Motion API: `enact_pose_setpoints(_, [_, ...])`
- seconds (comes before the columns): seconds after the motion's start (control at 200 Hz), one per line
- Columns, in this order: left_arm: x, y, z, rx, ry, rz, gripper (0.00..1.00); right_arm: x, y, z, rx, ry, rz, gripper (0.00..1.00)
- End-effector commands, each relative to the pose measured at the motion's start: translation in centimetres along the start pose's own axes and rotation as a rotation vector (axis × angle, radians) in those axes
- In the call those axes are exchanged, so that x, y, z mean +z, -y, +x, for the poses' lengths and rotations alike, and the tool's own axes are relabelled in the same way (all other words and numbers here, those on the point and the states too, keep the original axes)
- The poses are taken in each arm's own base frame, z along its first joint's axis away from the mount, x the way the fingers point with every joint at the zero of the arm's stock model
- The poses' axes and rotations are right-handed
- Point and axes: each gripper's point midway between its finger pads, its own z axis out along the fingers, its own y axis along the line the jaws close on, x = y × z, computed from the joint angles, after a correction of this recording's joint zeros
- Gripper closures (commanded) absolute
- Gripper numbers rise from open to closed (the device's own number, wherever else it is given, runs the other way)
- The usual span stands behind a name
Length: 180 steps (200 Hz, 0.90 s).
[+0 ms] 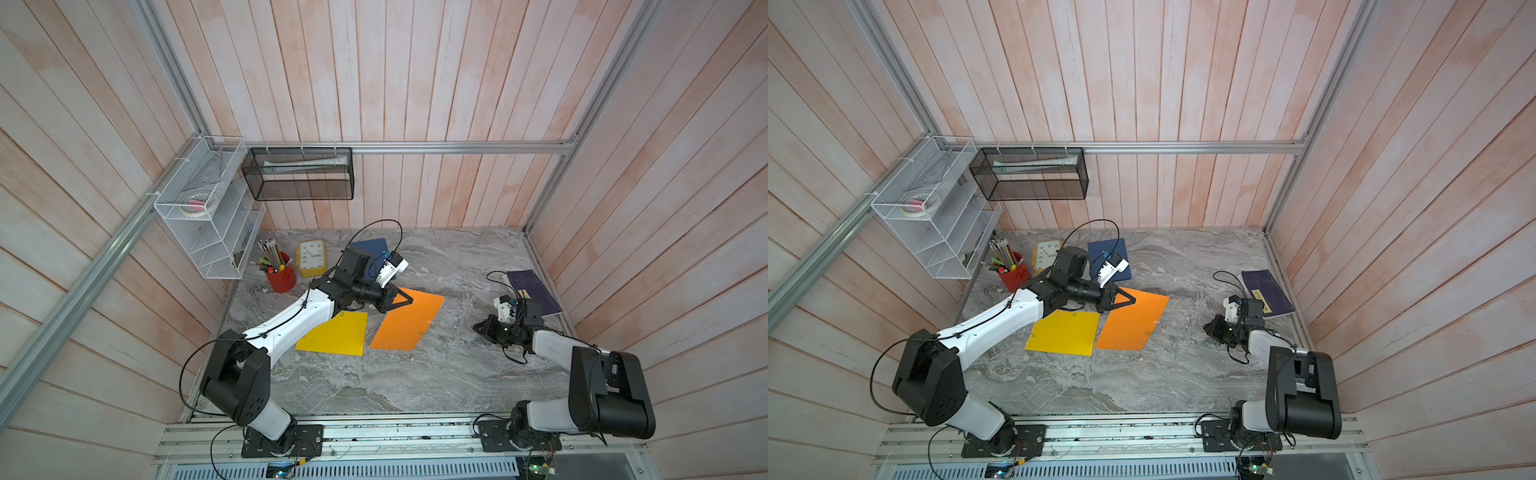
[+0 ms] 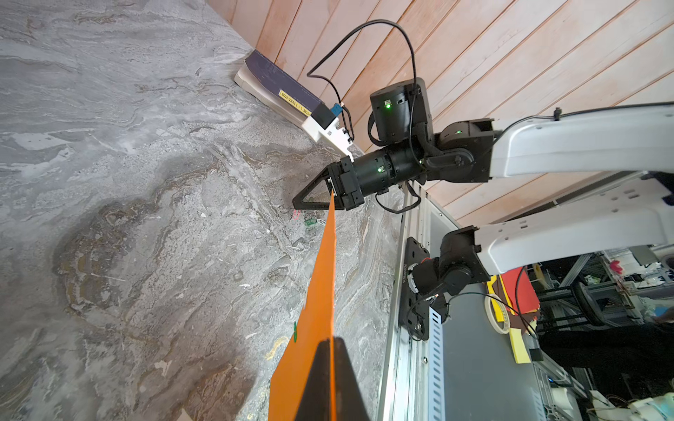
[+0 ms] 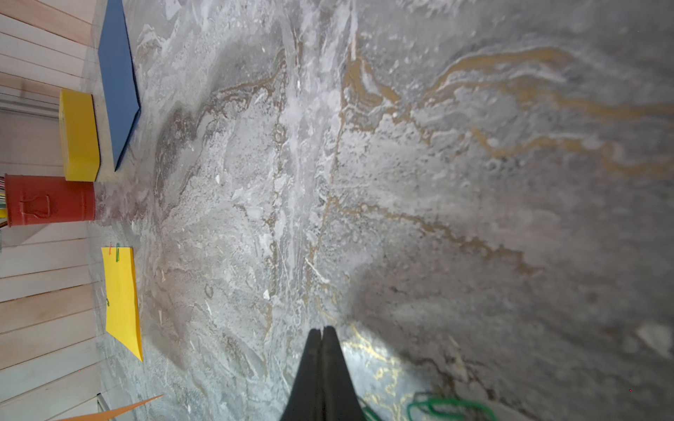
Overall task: Unclip the paperclips from the documents
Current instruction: Place the paper clip at the center of the board.
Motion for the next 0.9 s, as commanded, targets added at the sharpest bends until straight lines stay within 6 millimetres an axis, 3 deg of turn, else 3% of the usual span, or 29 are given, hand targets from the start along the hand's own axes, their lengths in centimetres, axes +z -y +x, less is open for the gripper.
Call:
enact_pose_setpoints(0.0, [-0.3,-0.2,-0.3,0.009,0.019,-0.02,1.0,0.0,0.1,-1.4,-0.034,0.032,0.019,0.97])
enact_pose_setpoints(0.11, [-0.4,-0.1,-0.4,0.01,0.019,-0.026,1.0,0.2,0.6,-1.2,-0.031,0.019,0.043,0.92])
enact_pose_setpoints(0.29, [-0.5,-0.1,-0.4,0.012,0.021,-0.035,1.0,-0.5,0.8,-1.5,-0.047,0.036,0.078,0.75])
enact_pose_setpoints(0.525, [-0.8,0.0,-1.0,0.021,0.038,-0.04,1.0,-2.3,-0.7,-2.3,-0.098,0.069,0.073,0.71])
enact_pose_setpoints(0.605, [-1.0,0.1,-1.3,0.025,0.051,-0.037,1.0,-3.1,-2.9,-2.6,-0.153,0.092,-0.012,0.69])
enact_pose_setpoints(0.715, [-1.6,0.6,-1.8,0.041,0.086,-0.015,1.0,-4.4,-7.9,-2.4,-0.289,0.117,-0.195,0.62])
enact_pose_setpoints(0.895, [-2.2,0.8,-2.4,0.047,0.124,0.033,1.0,-6.7,-15.8,0.5,-0.513,0.162,-0.484,0.45])
